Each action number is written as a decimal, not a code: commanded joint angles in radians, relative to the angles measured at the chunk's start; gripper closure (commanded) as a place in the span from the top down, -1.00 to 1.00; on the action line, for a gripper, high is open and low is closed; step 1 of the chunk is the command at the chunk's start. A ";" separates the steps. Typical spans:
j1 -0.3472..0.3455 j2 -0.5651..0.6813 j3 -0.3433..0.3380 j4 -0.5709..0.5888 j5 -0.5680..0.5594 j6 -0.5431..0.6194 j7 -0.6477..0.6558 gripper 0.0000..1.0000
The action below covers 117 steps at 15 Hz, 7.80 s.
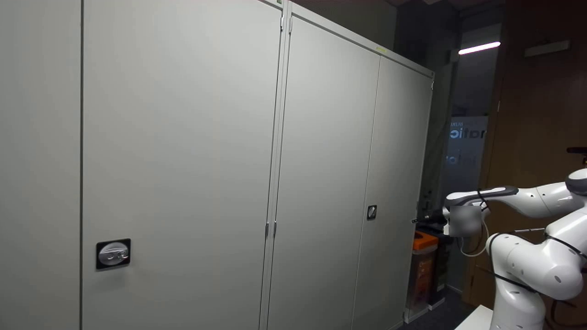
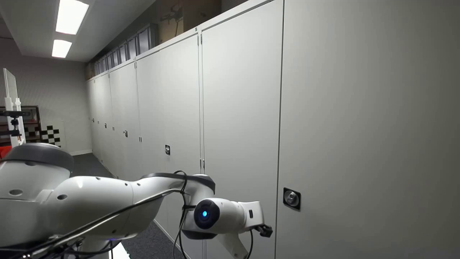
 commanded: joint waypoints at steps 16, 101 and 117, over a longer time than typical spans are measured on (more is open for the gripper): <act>0.195 -0.219 -0.128 0.121 -0.224 0.304 0.279 1.00; 0.733 -0.540 -0.246 0.637 -0.406 0.304 0.374 1.00; 0.709 -0.543 -0.252 0.597 -0.412 0.304 0.379 1.00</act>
